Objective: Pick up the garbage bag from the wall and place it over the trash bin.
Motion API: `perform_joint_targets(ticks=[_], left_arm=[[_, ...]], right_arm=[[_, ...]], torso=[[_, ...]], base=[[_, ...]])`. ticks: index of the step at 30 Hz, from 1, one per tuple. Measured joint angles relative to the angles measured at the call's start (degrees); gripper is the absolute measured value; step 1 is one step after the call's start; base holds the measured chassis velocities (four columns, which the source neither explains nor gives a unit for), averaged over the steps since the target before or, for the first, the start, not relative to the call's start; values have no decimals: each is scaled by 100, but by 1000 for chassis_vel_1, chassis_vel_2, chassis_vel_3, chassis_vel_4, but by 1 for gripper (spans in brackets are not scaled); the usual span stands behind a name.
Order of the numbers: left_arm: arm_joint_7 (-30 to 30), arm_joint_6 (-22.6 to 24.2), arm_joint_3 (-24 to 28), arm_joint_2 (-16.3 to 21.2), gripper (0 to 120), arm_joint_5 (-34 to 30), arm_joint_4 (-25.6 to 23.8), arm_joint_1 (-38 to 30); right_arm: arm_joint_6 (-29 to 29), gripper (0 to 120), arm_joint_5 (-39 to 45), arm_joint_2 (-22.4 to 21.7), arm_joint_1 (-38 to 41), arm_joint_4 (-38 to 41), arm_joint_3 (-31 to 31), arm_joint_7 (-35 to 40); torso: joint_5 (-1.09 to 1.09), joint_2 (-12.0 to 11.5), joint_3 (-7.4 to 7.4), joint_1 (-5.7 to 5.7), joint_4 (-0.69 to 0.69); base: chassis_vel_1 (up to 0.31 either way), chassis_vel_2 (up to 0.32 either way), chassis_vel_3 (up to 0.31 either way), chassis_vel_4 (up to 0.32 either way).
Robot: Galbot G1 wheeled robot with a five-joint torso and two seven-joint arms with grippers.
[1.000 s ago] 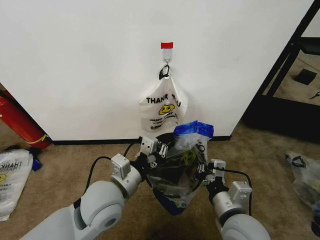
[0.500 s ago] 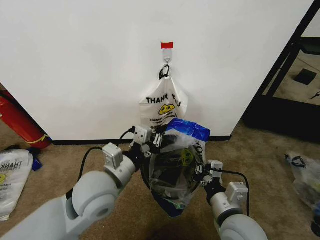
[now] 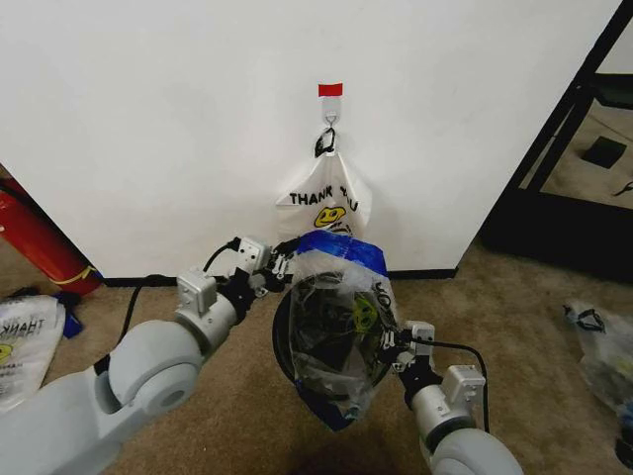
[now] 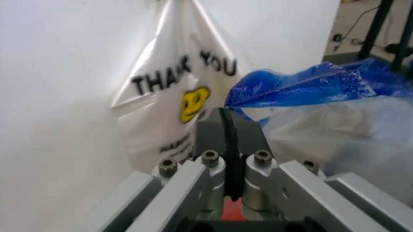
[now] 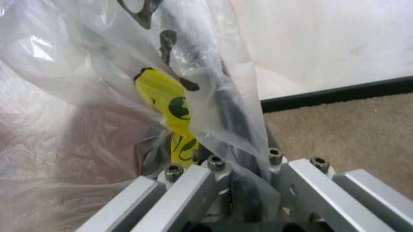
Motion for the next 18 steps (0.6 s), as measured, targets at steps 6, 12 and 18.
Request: perform_joint_targets(ticks=[6,12,18], left_arm=[[70,8,-178,289,0,-53,27,125],[183,15,-338,554,0,-174,75,240],[274,-29,-404,710,0,-182,109,440]], right_arm=[[44,0,-1,-111,-49,45,0,-167],[191,0,40,-170,-93,62,141,-336],[404,0,231,-204,-74,55,329,-510]], torso=[[1,0,0,0,-2],[1,0,0,0,-1],[1,0,0,0,0]], base=[[0,0,0,0],[0,0,0,0],[0,0,0,0]])
